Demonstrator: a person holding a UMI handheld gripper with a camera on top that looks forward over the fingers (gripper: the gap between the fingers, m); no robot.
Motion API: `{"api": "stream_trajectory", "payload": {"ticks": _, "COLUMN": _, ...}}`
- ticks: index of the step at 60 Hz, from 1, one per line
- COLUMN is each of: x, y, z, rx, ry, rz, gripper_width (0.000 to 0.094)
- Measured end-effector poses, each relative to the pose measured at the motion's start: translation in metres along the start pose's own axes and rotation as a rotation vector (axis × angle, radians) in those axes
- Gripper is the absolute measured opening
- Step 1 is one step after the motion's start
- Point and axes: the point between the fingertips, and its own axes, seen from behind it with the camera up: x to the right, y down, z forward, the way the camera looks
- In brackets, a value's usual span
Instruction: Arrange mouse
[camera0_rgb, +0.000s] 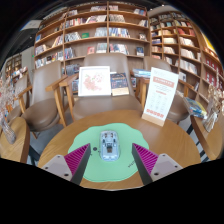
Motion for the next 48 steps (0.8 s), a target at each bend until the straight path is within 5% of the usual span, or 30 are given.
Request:
{"api": "stream_trajectory", "payload": {"ticks": 15, "x": 0.025, "y": 0.026, "z": -0.154, "rx": 0.055, "ry": 0.046, "rz": 0.028, "gripper_width": 0.0853}}
{"api": "stream_trajectory", "payload": {"ticks": 24, "x": 0.017, "y": 0.069, "z": -0.226, "rx": 0.041, "ry": -0.011, "rz": 0.042, "gripper_width": 0.0851}}
{"api": "stream_trajectory", "payload": {"ticks": 48, "x": 0.035, "y": 0.130, "z": -0.315, "rx": 0.067, "ry": 0.015, "rz": -0.061, "gripper_width": 0.0852}}
